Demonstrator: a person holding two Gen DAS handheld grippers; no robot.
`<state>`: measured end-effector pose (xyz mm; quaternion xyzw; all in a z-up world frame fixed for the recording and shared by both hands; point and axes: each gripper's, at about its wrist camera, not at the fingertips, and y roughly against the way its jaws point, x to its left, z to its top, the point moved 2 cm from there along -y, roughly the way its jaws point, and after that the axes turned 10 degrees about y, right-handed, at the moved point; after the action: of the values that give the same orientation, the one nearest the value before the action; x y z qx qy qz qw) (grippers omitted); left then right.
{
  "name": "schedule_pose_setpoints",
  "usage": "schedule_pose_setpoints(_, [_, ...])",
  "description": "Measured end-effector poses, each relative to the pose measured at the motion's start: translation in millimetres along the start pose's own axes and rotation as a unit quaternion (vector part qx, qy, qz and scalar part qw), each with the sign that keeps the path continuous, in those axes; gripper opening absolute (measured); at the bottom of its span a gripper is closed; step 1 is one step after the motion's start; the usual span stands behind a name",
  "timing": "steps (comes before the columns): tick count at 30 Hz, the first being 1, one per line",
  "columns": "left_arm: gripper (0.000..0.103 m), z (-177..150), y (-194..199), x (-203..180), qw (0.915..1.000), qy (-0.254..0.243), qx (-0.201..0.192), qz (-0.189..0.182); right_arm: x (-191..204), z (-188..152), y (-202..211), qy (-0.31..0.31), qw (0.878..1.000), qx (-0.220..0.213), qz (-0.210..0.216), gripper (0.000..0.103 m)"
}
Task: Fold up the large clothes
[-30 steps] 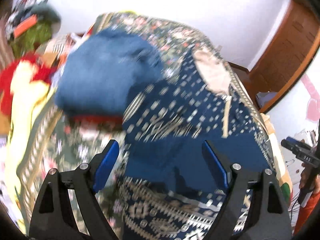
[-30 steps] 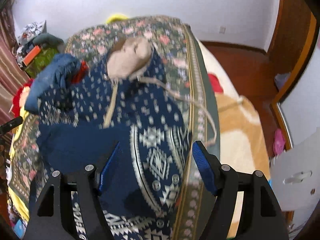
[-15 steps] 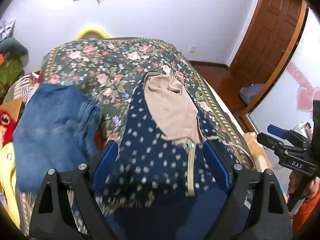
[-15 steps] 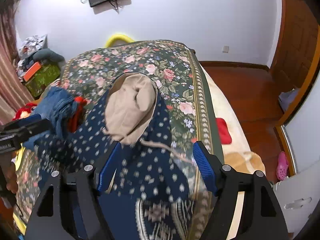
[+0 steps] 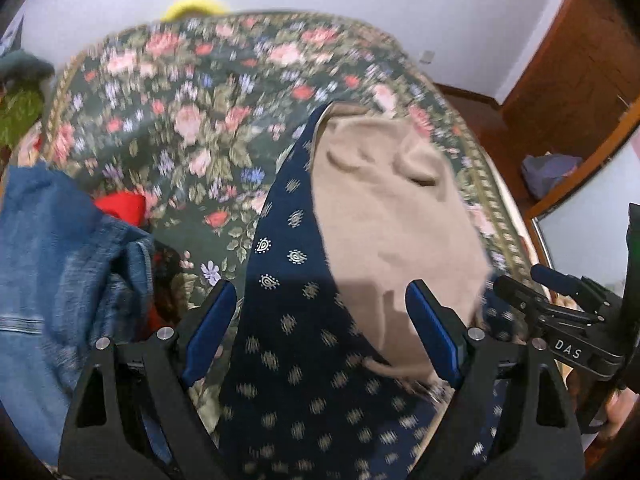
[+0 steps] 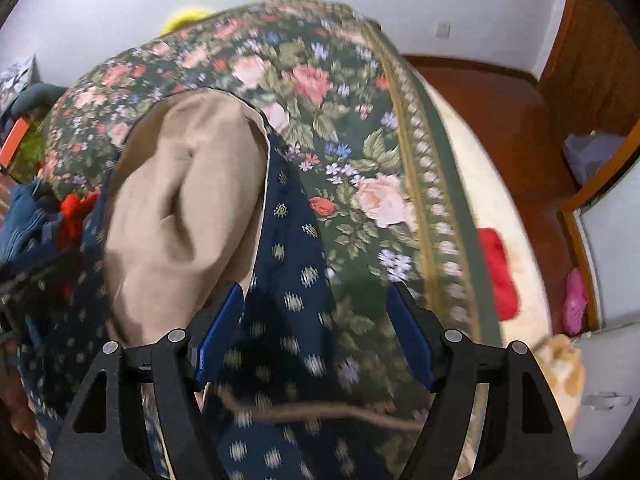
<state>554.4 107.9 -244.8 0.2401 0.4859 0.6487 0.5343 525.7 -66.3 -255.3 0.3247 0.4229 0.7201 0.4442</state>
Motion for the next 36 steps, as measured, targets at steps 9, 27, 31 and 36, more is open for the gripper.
schedule_pose_setpoints(9, [0.045, 6.9, -38.1, 28.4, 0.9974, 0.07, -0.011, -0.015, -3.7, 4.8, -27.2, -0.065, 0.997, -0.022, 0.039, 0.037])
schedule_pose_setpoints(27, [0.011, -19.5, 67.7, -7.1, 0.9947, -0.018, -0.1, -0.018, 12.5, -16.8, 81.7, -0.011, 0.99, -0.122, 0.072, 0.008])
schedule_pose_setpoints(31, [0.011, -42.6, 112.2, -18.3, 0.991, -0.057, -0.116, -0.032, 26.4, -41.8, 123.0, 0.04, 0.987, -0.14, 0.074, 0.008])
schedule_pose_setpoints(36, [0.011, -79.5, 152.0, -17.5, 0.9886, -0.088, -0.113, -0.047, 41.6, -83.8, 159.7, 0.077, 0.983, -0.141, 0.085, 0.008])
